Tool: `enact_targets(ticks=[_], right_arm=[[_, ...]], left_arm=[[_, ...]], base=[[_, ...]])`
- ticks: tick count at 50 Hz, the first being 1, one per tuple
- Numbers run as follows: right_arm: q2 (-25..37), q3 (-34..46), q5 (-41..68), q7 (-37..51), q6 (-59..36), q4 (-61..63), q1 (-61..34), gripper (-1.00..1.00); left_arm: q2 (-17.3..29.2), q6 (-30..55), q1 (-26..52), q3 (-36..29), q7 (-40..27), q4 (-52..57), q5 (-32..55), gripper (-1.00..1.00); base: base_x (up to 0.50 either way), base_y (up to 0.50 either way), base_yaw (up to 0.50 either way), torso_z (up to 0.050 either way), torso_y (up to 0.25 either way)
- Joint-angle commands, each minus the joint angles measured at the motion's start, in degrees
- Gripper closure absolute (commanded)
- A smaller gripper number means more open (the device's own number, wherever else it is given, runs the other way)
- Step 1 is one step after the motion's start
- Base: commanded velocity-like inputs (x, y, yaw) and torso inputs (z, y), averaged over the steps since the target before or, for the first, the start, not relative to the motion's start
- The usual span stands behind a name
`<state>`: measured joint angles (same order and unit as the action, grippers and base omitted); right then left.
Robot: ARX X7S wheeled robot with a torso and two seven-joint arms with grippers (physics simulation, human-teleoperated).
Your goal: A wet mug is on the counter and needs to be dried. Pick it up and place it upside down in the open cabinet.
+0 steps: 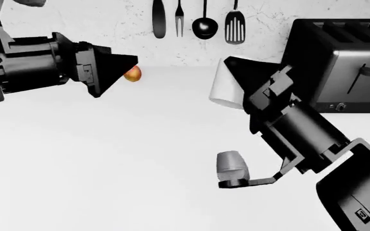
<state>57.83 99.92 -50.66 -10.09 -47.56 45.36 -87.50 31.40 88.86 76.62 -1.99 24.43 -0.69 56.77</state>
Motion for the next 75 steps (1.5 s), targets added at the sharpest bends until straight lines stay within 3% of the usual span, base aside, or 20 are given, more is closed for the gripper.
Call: enact_targets(ticks=[1,19,27,32,52,75], right_arm=[[-0.1,3.4,-12.7,-0.2,1.6,-1.2,-1.9,1.0],[-2.7,2.8,-18.9,0.7,1.0,0.6,-1.5,1.0],[-4.7,3.0,-18.9,2.4,0.4,-0.7,0.5,1.0],[-5.1,2.6,-17.4,3.1,0.5,-1.2,0.7,1.0],[-6.0,1.1,-16.4,4.1,-0.2,0.0,1.2,1.0],[-7.1,0.3,-16.6,5.4,-0.6,2.9,3.0,1.0]], left_arm=[[3.1,-0.3,-1.7,-0.7,-5.8,4.1,15.0,-1.0],[1.2,-0.3,-0.6,-2.3,-14.9,0.5,23.9,-1.0],[1.1,-0.6,-0.7,-3.1,-31.9,-0.7,43.5,-1.0],[1.8,-2.3,-1.6,-5.2,-36.7,1.2,51.2,-1.0],[2.2,-7.0,-1.7,-9.9,-40.6,2.2,61.0,-1.0],[2.9,-10.6,-0.5,-13.2,-42.9,1.0,66.3,-1.0]], base=[[0.0,0.0,0.0,0.0,0.0],[0.0,0.0,0.0,0.0,0.001],[0.0,0.0,0.0,0.0,0.0],[0.0,0.0,0.0,0.0,0.0],[0.0,0.0,0.0,0.0,0.001],[0.0,0.0,0.0,0.0,0.0]])
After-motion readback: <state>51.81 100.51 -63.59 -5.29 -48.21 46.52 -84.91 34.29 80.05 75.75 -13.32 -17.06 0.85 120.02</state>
